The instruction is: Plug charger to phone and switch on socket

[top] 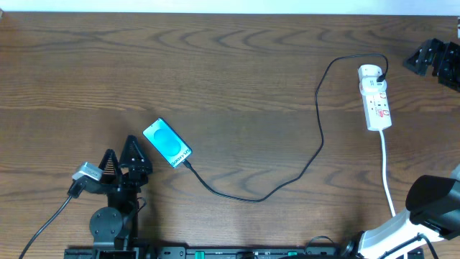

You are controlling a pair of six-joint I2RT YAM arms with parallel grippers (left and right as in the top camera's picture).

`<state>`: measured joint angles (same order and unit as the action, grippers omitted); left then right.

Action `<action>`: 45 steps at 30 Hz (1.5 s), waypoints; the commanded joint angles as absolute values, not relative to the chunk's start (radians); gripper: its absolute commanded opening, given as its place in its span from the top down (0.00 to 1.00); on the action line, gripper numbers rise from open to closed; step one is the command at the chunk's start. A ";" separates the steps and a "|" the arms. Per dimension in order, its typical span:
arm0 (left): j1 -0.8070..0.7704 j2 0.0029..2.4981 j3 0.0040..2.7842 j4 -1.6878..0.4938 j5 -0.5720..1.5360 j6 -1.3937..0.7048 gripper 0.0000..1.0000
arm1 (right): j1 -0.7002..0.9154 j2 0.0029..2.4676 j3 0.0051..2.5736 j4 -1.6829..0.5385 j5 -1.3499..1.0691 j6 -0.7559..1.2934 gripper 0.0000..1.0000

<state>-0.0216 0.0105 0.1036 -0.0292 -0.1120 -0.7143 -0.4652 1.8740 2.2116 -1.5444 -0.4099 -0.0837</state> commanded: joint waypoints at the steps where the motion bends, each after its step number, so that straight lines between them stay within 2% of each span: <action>1: -0.016 0.001 0.100 -0.104 -0.158 -0.719 0.09 | -0.457 1.865 2.222 -1.545 -0.410 -0.079 0.01; 8: -0.016 0.001 0.101 -0.333 -0.166 -0.714 0.09 | -0.457 1.865 2.222 -1.544 -0.410 -0.079 0.01; 45: -0.016 0.004 0.101 -0.332 -0.166 -0.671 0.09 | -0.457 1.866 2.222 -1.545 -0.409 -0.079 0.01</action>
<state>-0.0212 0.0101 0.1139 -0.2962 -0.1452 -0.6834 -0.4652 1.8740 2.2116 -1.5448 -0.4099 -0.0837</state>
